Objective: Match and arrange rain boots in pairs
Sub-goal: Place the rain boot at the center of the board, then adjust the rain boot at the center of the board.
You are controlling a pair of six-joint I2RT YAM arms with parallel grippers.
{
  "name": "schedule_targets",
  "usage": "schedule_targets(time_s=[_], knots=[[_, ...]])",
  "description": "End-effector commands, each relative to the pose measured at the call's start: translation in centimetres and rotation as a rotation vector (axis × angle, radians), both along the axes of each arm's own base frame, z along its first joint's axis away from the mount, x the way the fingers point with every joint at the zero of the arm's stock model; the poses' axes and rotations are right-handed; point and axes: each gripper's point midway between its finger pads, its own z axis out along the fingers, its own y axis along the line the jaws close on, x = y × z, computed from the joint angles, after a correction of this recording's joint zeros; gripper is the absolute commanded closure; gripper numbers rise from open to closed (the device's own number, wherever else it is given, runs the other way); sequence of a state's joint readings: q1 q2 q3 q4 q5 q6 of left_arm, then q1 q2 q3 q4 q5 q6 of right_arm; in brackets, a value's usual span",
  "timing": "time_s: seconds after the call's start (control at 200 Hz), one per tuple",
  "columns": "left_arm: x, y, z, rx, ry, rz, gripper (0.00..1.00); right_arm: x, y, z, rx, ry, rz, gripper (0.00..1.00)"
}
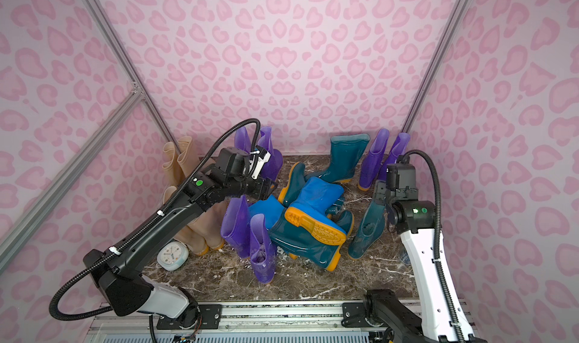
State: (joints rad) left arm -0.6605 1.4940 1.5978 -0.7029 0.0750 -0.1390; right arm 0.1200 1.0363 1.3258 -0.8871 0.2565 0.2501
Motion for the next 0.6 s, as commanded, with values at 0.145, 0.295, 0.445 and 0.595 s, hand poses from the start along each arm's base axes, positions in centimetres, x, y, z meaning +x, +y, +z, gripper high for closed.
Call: schedule_targets(time_s=[0.145,0.295,0.445,0.595], knots=[[0.3,-0.3,0.8,-0.023,-0.022,0.001,0.3,-3.6,6.0,-5.1,0.158,0.079,-0.015,0.14],[0.2,-0.3,0.8,-0.023,-0.021,-0.002,0.3,-5.3,5.1,-6.2,0.151,0.095,-0.064,0.01],[0.3,-0.2,0.9,-0.023,-0.027,0.002,0.3,-4.8,5.0,-3.9,0.112,0.049,-0.025,0.05],[0.3,-0.3,0.8,-0.028,-0.02,-0.003,0.31,-3.9,5.4,1.1,0.095,-0.019,-0.014,0.07]])
